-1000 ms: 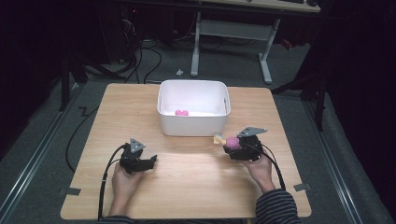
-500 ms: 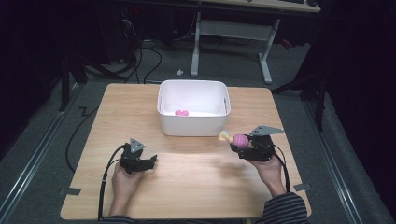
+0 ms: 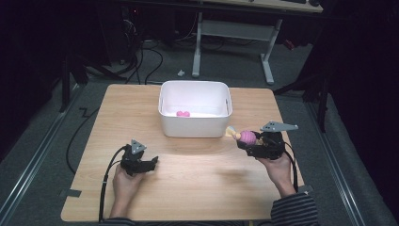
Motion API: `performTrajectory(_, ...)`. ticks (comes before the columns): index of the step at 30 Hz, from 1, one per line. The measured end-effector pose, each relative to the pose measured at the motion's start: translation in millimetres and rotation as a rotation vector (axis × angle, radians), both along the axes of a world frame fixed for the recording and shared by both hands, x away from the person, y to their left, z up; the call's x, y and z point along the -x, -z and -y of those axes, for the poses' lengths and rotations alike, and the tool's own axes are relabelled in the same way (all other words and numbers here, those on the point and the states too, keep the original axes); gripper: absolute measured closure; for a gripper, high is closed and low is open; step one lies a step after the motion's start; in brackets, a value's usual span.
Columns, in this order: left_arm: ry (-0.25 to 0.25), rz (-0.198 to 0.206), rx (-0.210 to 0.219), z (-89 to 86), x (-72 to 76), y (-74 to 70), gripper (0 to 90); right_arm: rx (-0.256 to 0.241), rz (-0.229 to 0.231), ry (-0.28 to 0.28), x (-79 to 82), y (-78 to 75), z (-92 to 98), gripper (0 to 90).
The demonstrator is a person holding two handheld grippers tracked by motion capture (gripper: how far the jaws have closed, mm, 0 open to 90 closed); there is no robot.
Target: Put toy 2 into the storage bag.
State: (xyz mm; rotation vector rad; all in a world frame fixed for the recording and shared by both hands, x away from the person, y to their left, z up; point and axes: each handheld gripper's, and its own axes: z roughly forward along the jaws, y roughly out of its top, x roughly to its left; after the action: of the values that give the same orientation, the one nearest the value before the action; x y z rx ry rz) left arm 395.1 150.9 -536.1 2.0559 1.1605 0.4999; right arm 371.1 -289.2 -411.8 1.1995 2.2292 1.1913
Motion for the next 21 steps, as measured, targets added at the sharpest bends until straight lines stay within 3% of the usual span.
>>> performTrajectory(21,0.000,0.000,-0.002,0.2,0.1,0.0,25.2,-0.017,0.049,-0.040,-17.8,-47.8,-8.1,33.2)
